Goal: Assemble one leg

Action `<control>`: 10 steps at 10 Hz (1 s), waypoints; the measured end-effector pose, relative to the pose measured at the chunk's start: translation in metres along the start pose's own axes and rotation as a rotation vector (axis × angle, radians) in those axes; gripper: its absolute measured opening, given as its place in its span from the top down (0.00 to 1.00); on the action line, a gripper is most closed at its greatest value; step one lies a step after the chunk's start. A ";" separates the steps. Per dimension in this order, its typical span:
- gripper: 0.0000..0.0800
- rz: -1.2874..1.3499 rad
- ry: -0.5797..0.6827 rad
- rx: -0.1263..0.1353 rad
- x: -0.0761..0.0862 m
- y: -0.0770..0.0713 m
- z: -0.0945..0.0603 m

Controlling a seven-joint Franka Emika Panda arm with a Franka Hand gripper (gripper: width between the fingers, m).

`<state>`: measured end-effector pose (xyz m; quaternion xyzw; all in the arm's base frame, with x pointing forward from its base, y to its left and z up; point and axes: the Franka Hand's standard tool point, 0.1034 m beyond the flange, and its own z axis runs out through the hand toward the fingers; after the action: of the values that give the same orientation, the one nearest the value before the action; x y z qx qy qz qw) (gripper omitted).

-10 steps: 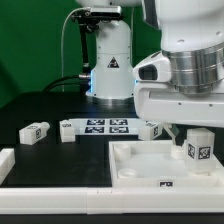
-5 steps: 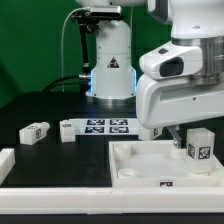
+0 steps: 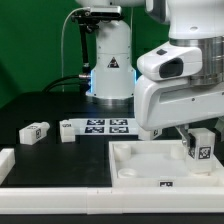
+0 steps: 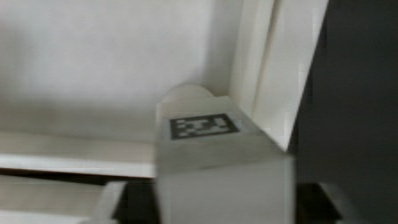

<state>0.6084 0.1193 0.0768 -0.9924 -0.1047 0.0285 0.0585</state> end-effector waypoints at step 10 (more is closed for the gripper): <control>0.63 0.888 0.019 -0.027 0.000 0.000 0.002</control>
Offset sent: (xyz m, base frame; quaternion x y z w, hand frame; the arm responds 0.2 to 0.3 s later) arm 0.0005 -0.0109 0.0074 -0.0377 0.0314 0.1121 0.9925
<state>0.6078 0.1194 0.0745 -0.9420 0.3320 0.0404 0.0287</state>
